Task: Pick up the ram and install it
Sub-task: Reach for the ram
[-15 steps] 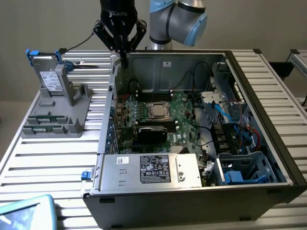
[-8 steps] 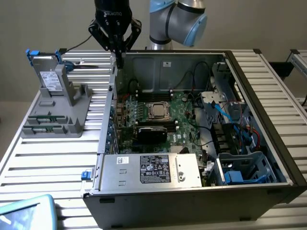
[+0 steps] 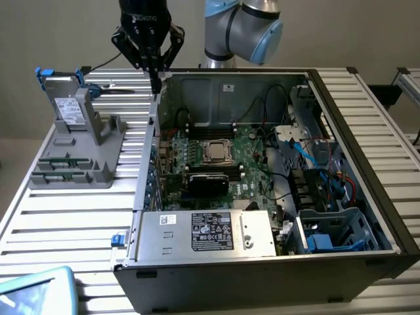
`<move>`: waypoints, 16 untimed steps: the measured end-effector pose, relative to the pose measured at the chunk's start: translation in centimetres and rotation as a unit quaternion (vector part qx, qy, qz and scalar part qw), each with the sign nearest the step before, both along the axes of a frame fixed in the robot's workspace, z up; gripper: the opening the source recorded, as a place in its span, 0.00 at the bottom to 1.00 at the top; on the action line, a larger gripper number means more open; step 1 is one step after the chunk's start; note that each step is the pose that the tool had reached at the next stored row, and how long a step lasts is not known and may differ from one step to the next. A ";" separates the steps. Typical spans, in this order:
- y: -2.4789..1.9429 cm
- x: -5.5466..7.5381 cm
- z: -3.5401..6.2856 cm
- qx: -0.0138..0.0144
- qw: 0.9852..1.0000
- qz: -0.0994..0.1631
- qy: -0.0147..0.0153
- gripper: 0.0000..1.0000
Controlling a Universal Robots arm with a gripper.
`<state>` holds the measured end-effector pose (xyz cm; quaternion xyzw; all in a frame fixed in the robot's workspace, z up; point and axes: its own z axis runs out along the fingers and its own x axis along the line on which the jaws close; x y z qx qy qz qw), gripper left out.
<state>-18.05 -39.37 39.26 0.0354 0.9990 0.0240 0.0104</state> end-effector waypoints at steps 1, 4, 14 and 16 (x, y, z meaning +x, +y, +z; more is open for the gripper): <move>0.02 -0.2 0.00 0.000 1.000 0.000 0.000 0.11; 0.05 -0.9 0.00 0.000 1.000 0.000 0.000 0.11; 0.20 -3.8 0.00 0.000 1.000 0.000 0.000 0.11; 0.23 -4.5 0.00 0.000 1.000 0.000 0.000 0.11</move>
